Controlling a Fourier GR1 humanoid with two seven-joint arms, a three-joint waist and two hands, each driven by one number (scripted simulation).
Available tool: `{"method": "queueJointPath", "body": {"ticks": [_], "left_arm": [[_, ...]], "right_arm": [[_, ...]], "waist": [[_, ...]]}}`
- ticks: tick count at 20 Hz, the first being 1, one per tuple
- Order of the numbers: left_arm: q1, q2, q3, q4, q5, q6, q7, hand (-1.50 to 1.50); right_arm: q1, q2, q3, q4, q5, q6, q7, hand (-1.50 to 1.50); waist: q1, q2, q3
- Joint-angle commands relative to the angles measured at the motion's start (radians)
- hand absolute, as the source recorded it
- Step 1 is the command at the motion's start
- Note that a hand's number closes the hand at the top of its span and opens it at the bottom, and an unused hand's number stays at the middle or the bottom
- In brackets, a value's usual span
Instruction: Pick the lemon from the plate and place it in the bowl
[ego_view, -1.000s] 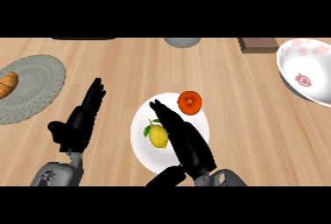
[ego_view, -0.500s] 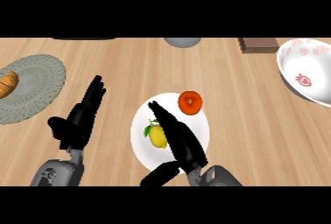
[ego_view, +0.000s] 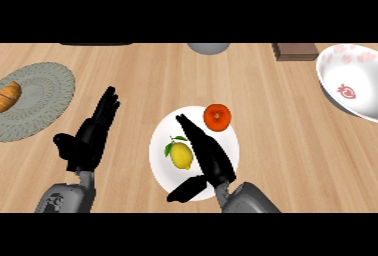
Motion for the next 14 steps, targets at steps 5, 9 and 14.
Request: {"method": "queueJointPath", "body": {"ticks": [5, 9, 14], "left_arm": [[-0.010, -0.032, -0.004, 0.001, -0.030, 0.004, 0.022, 0.00], [0.046, -0.030, 0.009, -0.044, -0.033, -0.008, -0.002, 0.00], [0.009, -0.068, -0.016, -0.003, -0.060, 0.011, -0.003, 0.00]], "right_arm": [[-0.076, 0.001, 0.040, 0.188, 0.081, -0.095, 0.014, -1.50], [-0.101, 0.001, 0.009, 0.260, 0.047, -0.047, -0.060, -1.50], [-0.152, 0.001, 0.081, 0.326, 0.031, 0.030, -0.120, 1.50]], "waist": [[0.002, 0.001, 0.000], [0.005, 0.000, 0.000], [0.007, 0.001, 0.000]]}}
